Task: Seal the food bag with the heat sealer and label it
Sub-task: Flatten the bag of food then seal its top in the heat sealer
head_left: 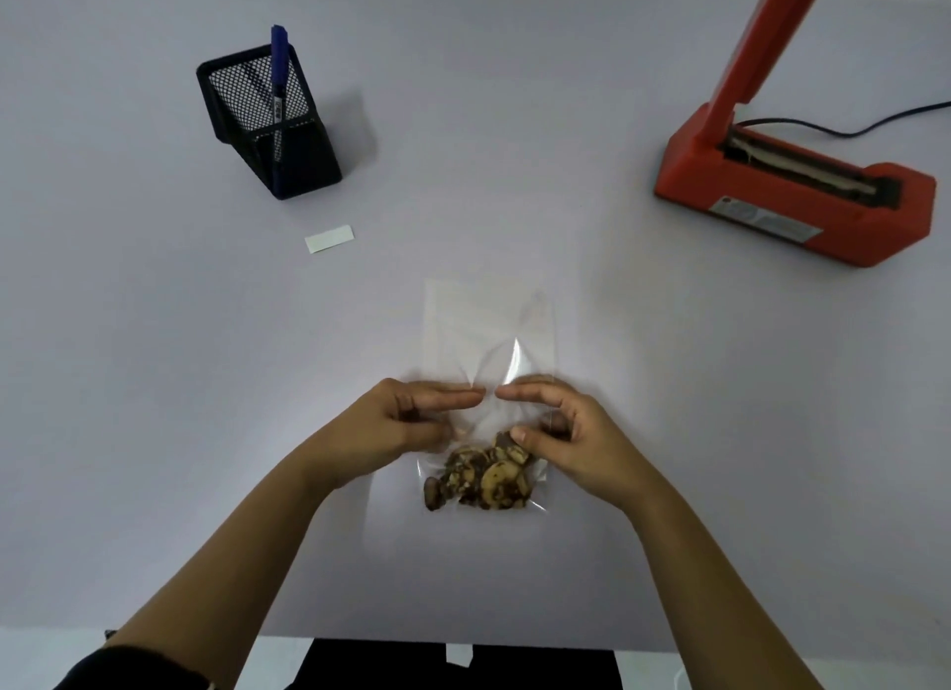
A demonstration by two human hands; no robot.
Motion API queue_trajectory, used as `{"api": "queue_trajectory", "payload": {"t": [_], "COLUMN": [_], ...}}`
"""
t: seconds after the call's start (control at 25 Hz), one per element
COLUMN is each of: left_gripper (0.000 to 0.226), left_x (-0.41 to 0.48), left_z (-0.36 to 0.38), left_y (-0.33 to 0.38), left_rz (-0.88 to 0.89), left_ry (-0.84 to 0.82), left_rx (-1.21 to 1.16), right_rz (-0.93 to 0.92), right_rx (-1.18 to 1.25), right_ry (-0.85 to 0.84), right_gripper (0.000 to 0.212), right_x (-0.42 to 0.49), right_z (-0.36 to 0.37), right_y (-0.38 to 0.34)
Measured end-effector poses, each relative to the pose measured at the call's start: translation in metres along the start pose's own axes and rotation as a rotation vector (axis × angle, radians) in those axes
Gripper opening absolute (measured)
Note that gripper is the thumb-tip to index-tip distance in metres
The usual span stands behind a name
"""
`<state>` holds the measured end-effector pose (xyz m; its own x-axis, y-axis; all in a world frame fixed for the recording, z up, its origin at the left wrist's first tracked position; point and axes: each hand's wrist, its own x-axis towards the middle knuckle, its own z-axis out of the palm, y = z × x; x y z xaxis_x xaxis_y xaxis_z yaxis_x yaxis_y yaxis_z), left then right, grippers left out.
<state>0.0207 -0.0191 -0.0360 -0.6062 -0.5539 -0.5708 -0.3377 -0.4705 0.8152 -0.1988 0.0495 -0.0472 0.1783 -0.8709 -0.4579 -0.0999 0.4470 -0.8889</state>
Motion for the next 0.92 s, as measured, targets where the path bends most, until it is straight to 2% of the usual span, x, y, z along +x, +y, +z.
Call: {"api": "queue_trajectory", "payload": {"t": [0.16, 0.36, 0.68, 0.92], "left_gripper": [0.030, 0.032, 0.047, 0.031], "left_x": [0.003, 0.009, 0.016, 0.019], "left_z": [-0.002, -0.007, -0.014, -0.019], "left_y": [0.000, 0.003, 0.008, 0.015], "left_rz": [0.104, 0.116, 0.140, 0.195], "left_ry": [0.113, 0.118, 0.069, 0.136], "left_rx": [0.106, 0.162, 0.157, 0.178], "right_rz": [-0.031, -0.040, -0.071, -0.153], "right_rx": [-0.010, -0.062, -0.096, -0.068], "right_ry": [0.023, 0.043, -0.004, 0.097], "right_gripper": [0.035, 0.034, 0.045, 0.035], "right_x": [0.003, 0.013, 0.023, 0.024], "right_z": [-0.001, -0.007, -0.011, -0.009], "right_y": [-0.003, -0.005, -0.008, -0.012]}}
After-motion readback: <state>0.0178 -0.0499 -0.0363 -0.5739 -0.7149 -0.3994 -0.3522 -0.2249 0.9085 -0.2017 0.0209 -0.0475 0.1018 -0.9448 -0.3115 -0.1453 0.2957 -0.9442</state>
